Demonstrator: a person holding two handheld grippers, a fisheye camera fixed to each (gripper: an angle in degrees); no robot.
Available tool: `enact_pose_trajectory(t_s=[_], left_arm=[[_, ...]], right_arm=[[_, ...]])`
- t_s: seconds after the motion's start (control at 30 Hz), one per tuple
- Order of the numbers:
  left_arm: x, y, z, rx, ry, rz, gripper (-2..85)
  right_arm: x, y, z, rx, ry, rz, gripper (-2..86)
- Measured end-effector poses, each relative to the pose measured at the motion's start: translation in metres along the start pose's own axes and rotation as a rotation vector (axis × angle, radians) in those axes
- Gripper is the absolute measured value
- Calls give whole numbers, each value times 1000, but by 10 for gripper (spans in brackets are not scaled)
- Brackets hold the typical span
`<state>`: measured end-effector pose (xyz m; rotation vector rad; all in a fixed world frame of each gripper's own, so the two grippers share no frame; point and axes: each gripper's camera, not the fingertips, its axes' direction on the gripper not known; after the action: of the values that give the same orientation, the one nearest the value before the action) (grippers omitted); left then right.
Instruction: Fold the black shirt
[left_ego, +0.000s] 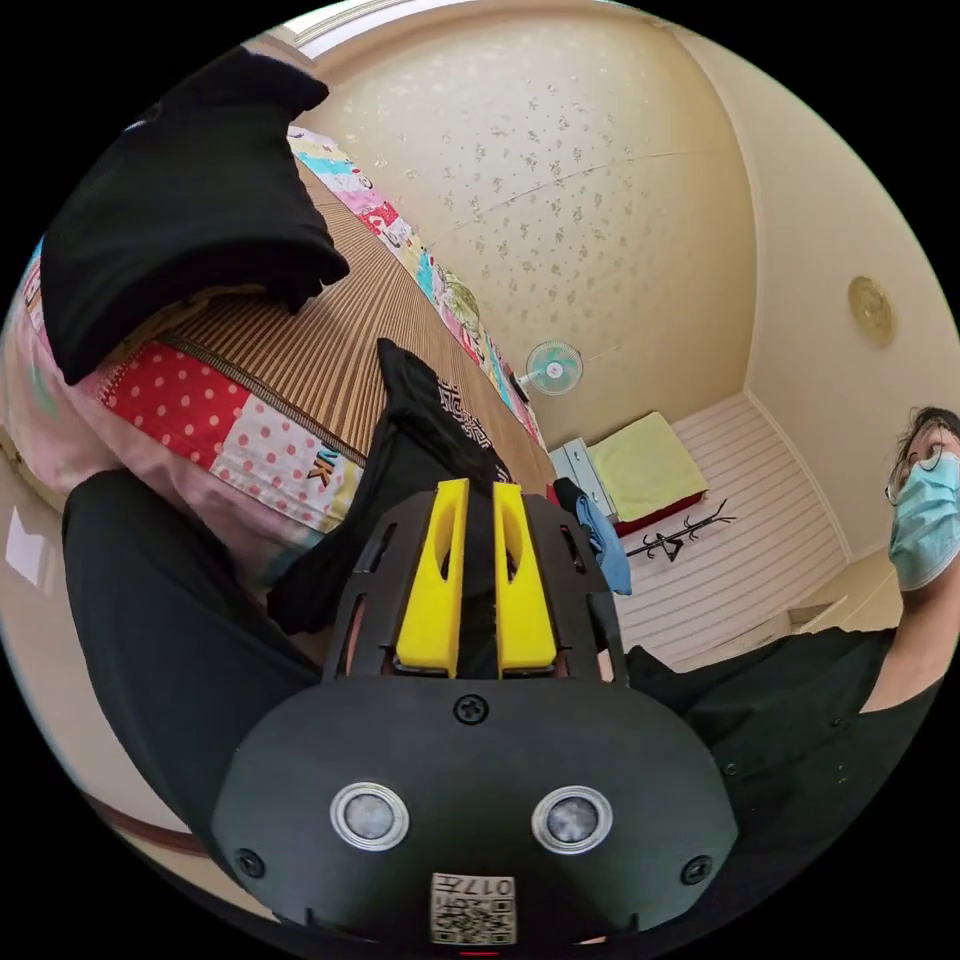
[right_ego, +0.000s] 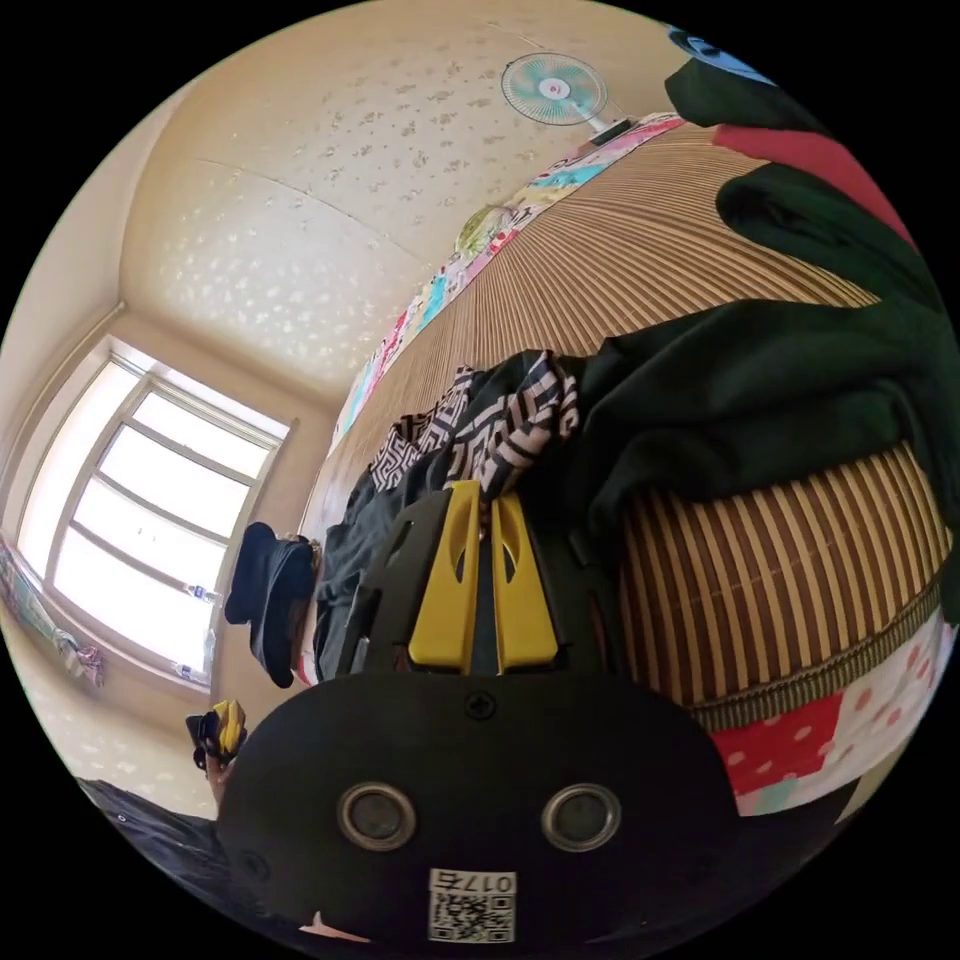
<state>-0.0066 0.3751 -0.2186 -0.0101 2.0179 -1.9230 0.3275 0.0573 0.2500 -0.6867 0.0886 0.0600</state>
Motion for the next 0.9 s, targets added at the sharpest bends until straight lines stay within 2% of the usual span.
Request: enact_pose_trajectory(t_s=[0.2, 0.4, 0.5, 0.57, 0.73, 0.8, 0.83, 0.9], left_arm=[[-14, -21, 39, -75, -55, 45, 87], [-27, -15, 64, -136, -43, 36, 87], [-40, -9, 69, -161, -21, -11, 87], [-51, -7, 68, -161, 57, -70, 87], [-49, -19, 66, -179, 109, -75, 87], [-47, -26, 63, -172, 150, -83, 86], [-45, -30, 61, -160, 184, -84, 86], [-42, -37, 59, -159, 208, -83, 81]], right_arm=[[2, -50, -39, 43, -158, 125, 95], [7, -65, -109, 93, -118, 186, 98], [23, -60, -164, 154, -109, 294, 113], [33, -59, -213, 173, -20, 367, 121], [3, -60, -312, 203, 157, 329, 120], [-24, -66, -341, 178, 288, 261, 119], [-45, -70, -361, 185, 418, 202, 120], [-72, -74, -390, 246, 587, 140, 120]])
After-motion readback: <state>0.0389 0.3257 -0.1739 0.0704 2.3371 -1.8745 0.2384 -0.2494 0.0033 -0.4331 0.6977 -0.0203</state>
